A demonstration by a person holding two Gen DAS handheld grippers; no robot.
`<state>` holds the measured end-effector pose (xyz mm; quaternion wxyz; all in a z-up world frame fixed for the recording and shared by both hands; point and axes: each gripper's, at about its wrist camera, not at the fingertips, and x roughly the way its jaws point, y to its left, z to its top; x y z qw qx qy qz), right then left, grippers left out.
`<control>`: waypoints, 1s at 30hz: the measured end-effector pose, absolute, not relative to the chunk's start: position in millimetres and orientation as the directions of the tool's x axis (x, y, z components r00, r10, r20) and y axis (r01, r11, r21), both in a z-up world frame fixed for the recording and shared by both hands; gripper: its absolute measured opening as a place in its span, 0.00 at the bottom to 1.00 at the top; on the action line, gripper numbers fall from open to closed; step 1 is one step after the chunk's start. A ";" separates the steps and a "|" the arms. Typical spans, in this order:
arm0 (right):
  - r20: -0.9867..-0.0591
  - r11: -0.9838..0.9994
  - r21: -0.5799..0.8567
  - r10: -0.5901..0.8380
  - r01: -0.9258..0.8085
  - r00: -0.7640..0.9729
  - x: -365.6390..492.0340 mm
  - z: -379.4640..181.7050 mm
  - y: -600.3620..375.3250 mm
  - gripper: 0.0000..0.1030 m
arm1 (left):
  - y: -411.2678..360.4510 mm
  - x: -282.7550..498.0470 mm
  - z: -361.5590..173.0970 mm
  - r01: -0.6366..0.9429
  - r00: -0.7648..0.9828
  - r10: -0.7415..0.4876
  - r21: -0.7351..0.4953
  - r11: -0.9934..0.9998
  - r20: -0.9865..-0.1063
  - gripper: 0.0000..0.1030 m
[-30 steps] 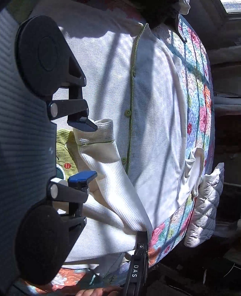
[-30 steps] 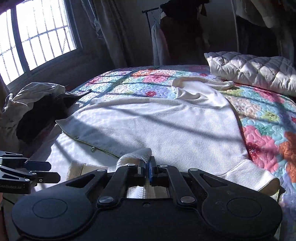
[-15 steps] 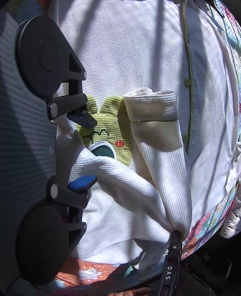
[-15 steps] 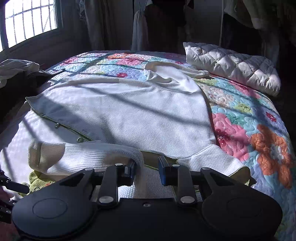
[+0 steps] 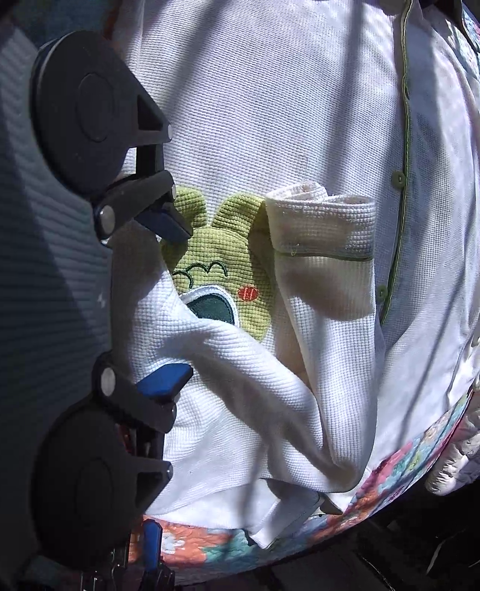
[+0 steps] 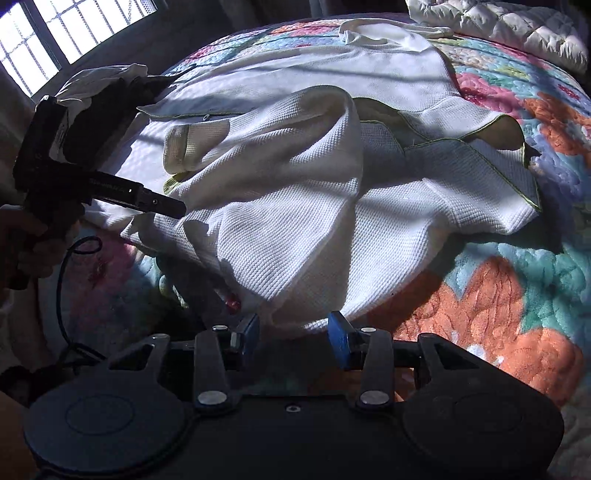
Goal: Fold clothes
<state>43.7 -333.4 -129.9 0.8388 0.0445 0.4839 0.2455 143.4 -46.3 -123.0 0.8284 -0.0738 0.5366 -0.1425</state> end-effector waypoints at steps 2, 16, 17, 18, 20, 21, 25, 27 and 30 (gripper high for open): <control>-0.770 0.863 0.332 0.481 -0.380 0.419 44.0 -135.0 -327.6 0.45 | -49.0 141.7 -119.9 0.190 0.388 -0.332 -0.278 0.942 -0.860 0.52; -0.526 0.703 0.622 0.701 -0.345 0.481 67.4 -124.5 -363.2 0.10 | -38.9 137.1 -119.6 0.181 0.325 -0.518 -0.485 0.855 -0.792 0.15; -0.509 0.684 0.642 0.719 -0.348 0.473 64.5 -118.7 -368.7 0.09 | -32.9 132.2 -118.1 0.165 0.315 -0.558 -0.534 0.829 -0.768 0.15; -0.494 0.667 0.654 0.734 -0.357 0.466 60.4 -113.3 -372.4 0.08 | -29.3 125.1 -115.4 0.172 0.314 -0.564 -0.538 0.825 -0.764 0.15; -0.502 0.656 0.656 0.748 -0.373 0.434 53.4 -110.6 -373.2 0.07 | -29.0 114.8 -112.2 0.192 0.313 -0.522 -0.485 0.853 -0.793 0.15; -0.529 0.667 0.648 0.742 -0.369 0.412 51.0 -115.3 -371.3 0.07 | -30.9 109.2 -114.0 0.204 0.304 -0.493 -0.450 0.870 -0.815 0.15; -0.647 0.733 0.601 0.681 -0.320 0.343 46.0 -146.7 -361.3 0.07 | -33.8 102.9 -136.8 0.173 0.255 -0.444 -0.411 0.895 -0.859 0.15; -0.682 0.754 0.594 0.657 -0.282 0.320 47.4 -163.2 -356.3 0.06 | -37.2 100.5 -145.9 0.165 0.250 -0.419 -0.388 0.907 -0.873 0.15; -0.726 0.787 0.547 0.616 -0.285 0.306 46.9 -167.7 -345.3 0.06 | -44.2 99.9 -147.7 0.179 0.260 -0.396 -0.359 0.916 -0.881 0.15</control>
